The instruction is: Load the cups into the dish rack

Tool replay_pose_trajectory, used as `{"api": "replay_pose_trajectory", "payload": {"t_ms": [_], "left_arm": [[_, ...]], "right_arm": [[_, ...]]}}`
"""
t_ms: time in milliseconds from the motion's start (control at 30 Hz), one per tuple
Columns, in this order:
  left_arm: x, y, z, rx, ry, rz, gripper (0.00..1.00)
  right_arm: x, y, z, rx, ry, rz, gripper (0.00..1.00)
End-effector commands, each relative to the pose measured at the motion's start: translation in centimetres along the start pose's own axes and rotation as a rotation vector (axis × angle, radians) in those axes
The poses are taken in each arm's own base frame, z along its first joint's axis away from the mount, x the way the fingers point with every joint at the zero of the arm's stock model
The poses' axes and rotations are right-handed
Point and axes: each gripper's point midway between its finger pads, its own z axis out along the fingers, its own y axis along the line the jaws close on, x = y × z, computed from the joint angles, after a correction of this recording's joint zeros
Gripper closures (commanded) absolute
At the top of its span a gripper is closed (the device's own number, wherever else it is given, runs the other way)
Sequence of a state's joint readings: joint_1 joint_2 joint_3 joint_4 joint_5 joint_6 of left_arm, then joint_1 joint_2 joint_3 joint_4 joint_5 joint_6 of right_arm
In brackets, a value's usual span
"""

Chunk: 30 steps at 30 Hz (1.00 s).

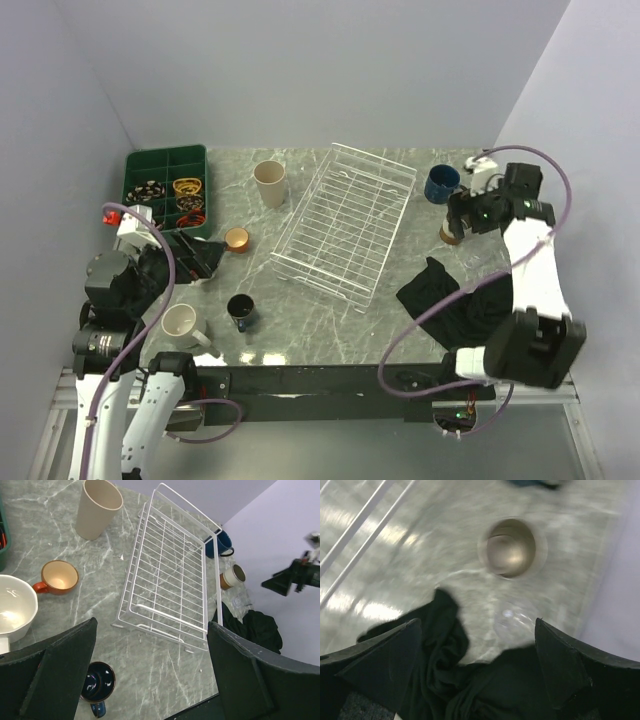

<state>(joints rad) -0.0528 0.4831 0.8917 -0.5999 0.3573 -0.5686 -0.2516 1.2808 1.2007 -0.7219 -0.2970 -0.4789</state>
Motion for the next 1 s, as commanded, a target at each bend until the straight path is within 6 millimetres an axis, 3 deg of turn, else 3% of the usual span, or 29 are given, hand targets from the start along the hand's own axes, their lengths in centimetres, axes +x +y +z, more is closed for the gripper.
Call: {"api": "replay_pose_trajectory", "payload": {"t_ms": [0, 167, 200, 367, 400, 500, 733, 967], "left_arm": [[0.1, -0.2, 0.1, 0.031, -0.008, 0.034, 0.04], [0.2, 0.1, 0.3, 0.022, -0.002, 0.047, 0.04], [0.2, 0.1, 0.3, 0.023, -0.001, 0.047, 0.04], [0.3, 0.1, 0.4, 0.022, 0.003, 0.052, 0.04], [0.3, 0.0, 0.4, 0.028, 0.003, 0.051, 0.04], [0.4, 0.0, 0.5, 0.033, 0.006, 0.044, 0.04], [0.6, 0.0, 0.5, 0.034, 0.014, 0.032, 0.04], [0.6, -0.1, 0.5, 0.039, 0.012, 0.020, 0.04]], "right_arm": [[1.8, 4.2, 2.0, -0.336, 0.074, -0.167, 0.00], [0.5, 0.3, 5.1, -0.219, 0.151, -0.173, 0.01], [1.0, 0.1, 6.2, -0.235, 0.183, -0.166, 0.05], [0.5, -0.6, 8.1, -0.198, 0.202, -0.205, 0.11], [0.4, -0.6, 8.6, -0.207, 0.197, -0.233, 0.19], [0.4, -0.6, 9.7, -0.228, 0.235, -0.230, 0.32], [-0.5, -1.9, 11.8, -0.178, 0.221, -0.230, 0.34], [0.8, -1.7, 13.8, -0.203, 0.265, -0.203, 0.40]]}}
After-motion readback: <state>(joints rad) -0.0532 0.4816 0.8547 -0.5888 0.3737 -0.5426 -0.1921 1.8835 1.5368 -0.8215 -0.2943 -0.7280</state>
